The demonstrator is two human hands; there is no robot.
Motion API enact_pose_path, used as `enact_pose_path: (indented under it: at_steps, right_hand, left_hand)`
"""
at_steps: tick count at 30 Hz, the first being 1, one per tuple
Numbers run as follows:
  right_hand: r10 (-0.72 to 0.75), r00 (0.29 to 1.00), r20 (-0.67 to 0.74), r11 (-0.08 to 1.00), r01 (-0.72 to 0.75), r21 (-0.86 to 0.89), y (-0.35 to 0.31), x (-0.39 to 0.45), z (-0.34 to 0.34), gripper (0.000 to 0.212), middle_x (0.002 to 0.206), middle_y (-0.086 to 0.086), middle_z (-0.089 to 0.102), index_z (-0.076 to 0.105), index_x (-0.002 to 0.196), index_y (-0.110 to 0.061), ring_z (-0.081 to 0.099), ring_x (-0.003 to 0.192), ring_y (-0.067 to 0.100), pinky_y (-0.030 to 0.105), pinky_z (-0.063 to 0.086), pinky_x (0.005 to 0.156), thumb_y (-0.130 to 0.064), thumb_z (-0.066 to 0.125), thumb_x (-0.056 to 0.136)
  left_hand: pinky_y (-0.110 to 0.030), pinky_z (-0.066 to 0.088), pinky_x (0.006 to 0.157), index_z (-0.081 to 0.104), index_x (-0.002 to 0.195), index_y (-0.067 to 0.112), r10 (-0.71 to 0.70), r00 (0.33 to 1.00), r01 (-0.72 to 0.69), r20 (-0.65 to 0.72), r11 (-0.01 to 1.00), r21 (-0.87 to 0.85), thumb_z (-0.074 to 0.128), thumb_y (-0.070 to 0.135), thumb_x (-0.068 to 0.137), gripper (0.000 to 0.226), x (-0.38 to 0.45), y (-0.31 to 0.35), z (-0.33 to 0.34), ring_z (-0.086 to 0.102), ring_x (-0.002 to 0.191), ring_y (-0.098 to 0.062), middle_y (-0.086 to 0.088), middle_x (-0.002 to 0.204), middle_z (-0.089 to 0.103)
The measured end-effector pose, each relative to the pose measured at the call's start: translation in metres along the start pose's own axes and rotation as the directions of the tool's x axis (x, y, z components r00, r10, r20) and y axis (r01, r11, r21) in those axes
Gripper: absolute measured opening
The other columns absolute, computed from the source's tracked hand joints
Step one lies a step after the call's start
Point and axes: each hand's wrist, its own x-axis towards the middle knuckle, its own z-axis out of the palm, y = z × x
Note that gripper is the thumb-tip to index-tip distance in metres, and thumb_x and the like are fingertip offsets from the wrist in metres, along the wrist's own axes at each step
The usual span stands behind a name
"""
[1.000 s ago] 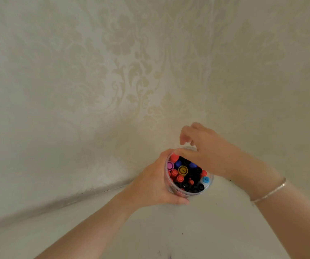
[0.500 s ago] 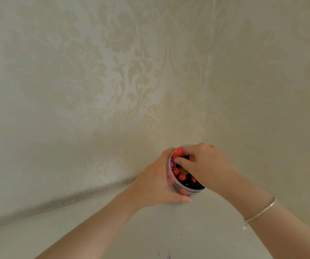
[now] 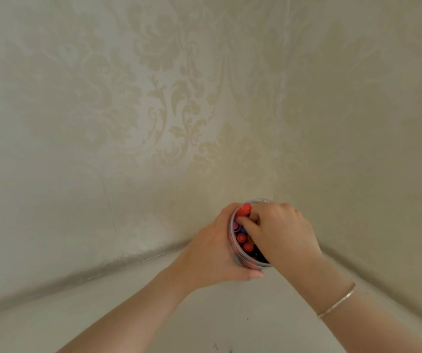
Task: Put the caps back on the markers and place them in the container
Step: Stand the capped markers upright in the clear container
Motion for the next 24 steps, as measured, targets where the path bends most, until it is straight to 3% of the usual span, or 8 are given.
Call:
enact_pose_path:
  at_steps: [5,8,11,14,16,18,21,24]
  right_hand:
    - [0.008,0.964,0.267,0.928,-0.107,0.356,0.009,0.007,-0.023,0.030,0.064,0.001,0.069,0.069,0.080,-0.018,0.067,0.059,0.014,0.026,0.054,0.063,-0.039,0.051,0.091]
    - [-0.010,0.918,0.396,0.912,-0.154,0.380,0.012,0.011,-0.030,0.035,0.064,0.004,0.072,0.069,0.083,-0.008,0.066,0.058,0.011,0.022,0.050,0.063,-0.028,0.042,0.097]
    - [0.018,0.935,0.354,0.944,-0.132,0.302,0.013,0.014,-0.028,0.028,0.059,0.003,0.070,0.067,0.075,-0.014,0.065,0.049,0.011,0.032,0.056,0.065,-0.025,0.049,0.093]
    - [0.090,0.959,0.270,0.973,-0.143,0.181,0.011,0.012,-0.023,0.020,0.061,0.000,0.069,0.066,0.071,-0.024,0.068,0.055,0.016,0.037,0.059,0.068,-0.037,0.060,0.084]
    - [0.097,0.980,0.172,0.982,-0.123,0.146,0.012,0.010,-0.021,0.017,0.069,-0.002,0.068,0.066,0.071,-0.026,0.068,0.065,0.020,0.037,0.058,0.068,-0.040,0.064,0.080]
    - [0.079,0.994,0.080,0.967,-0.096,0.237,0.015,0.008,-0.024,0.014,0.069,-0.005,0.065,0.064,0.070,-0.026,0.066,0.070,0.017,0.033,0.057,0.067,-0.036,0.064,0.080]
    - [0.009,0.997,0.075,0.949,-0.033,0.313,0.018,0.008,-0.034,0.011,0.069,-0.011,0.065,0.066,0.073,-0.026,0.062,0.075,0.009,0.010,0.047,0.060,-0.019,0.062,0.081]
    - [-0.087,0.990,0.113,0.985,0.069,0.158,0.015,0.006,-0.032,0.018,0.088,-0.010,0.067,0.070,0.087,-0.028,0.060,0.087,0.012,0.022,0.051,0.075,-0.015,0.058,0.083]
  left_hand:
    - [0.000,0.036,0.089,0.018,0.123,0.062,0.011,0.999,-0.009,0.035,0.999,-0.043,0.092,0.037,0.053,0.105,0.000,0.000,-0.002,0.044,0.116,0.019,0.043,0.126,0.039]
    - [-0.001,0.036,0.088,0.021,0.122,0.061,0.013,1.000,-0.012,0.029,0.999,-0.043,0.092,0.038,0.053,0.103,0.000,0.001,-0.003,0.045,0.116,0.018,0.041,0.125,0.041]
    - [-0.001,0.037,0.087,0.019,0.118,0.066,0.026,0.998,-0.025,0.049,0.999,-0.029,0.091,0.037,0.054,0.101,0.000,0.005,-0.001,0.047,0.113,0.017,0.039,0.123,0.043]
    - [-0.001,0.038,0.087,0.013,0.118,0.070,0.020,0.998,-0.020,0.051,1.000,-0.011,0.090,0.039,0.054,0.105,0.001,0.007,0.000,0.047,0.111,0.018,0.040,0.122,0.042]
    - [-0.003,0.040,0.088,0.011,0.119,0.071,0.019,0.998,-0.019,0.062,1.000,-0.010,0.090,0.041,0.054,0.106,0.003,0.006,0.000,0.047,0.112,0.018,0.040,0.123,0.041]
    - [-0.004,0.040,0.089,0.012,0.117,0.072,0.014,0.998,-0.013,0.062,1.000,-0.018,0.090,0.040,0.054,0.105,0.004,0.006,0.000,0.046,0.113,0.018,0.041,0.123,0.041]
    - [-0.005,0.040,0.090,0.014,0.117,0.072,0.003,0.999,-0.001,0.053,0.999,-0.034,0.091,0.040,0.054,0.104,0.004,0.005,-0.001,0.046,0.113,0.018,0.041,0.124,0.041]
    - [-0.004,0.040,0.088,0.014,0.117,0.071,0.001,0.999,0.000,0.049,1.000,-0.029,0.090,0.040,0.053,0.104,0.005,0.004,-0.001,0.047,0.112,0.018,0.041,0.123,0.041]
